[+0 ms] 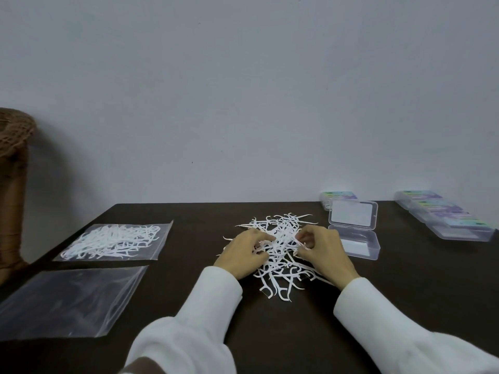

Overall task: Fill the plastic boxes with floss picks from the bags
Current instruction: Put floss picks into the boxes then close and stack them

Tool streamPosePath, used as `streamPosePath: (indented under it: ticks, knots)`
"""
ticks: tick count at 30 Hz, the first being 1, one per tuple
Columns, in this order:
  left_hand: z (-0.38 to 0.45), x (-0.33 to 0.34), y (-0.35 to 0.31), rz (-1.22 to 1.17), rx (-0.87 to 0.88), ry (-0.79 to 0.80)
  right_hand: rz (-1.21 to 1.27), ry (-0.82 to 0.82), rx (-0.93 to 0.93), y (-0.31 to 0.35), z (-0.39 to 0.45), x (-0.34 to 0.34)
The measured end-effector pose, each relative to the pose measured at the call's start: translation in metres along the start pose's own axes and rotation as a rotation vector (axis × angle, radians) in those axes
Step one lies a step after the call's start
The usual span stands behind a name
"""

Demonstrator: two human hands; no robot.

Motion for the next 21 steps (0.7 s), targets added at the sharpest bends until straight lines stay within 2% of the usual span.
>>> streamPosePath:
  ticks: [5,12,21]
  knots:
    - [0.0,0.003,0.0,0.006,-0.005,-0.024,-0.013,-0.009,0.005,-0.001,0.002,-0.009]
    - [0.0,-0.007,-0.007,0.02,0.008,-0.155,0.149,0.0,0.053,-0.005,0.004,-0.02]
    - [-0.006,-0.027,-0.007,-0.151,-0.035,-0.359,0.211,-0.013,0.08,-0.016,0.008,-0.039]
Point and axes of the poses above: each hand's wrist, its own z-axis towards the middle knuckle, its own x-axis out of the palm, y = z × x, the point moved 8 cm from there along z, towards the middle knuckle, and after that the axes turned 10 degrees about z, right-handed, at the moved point
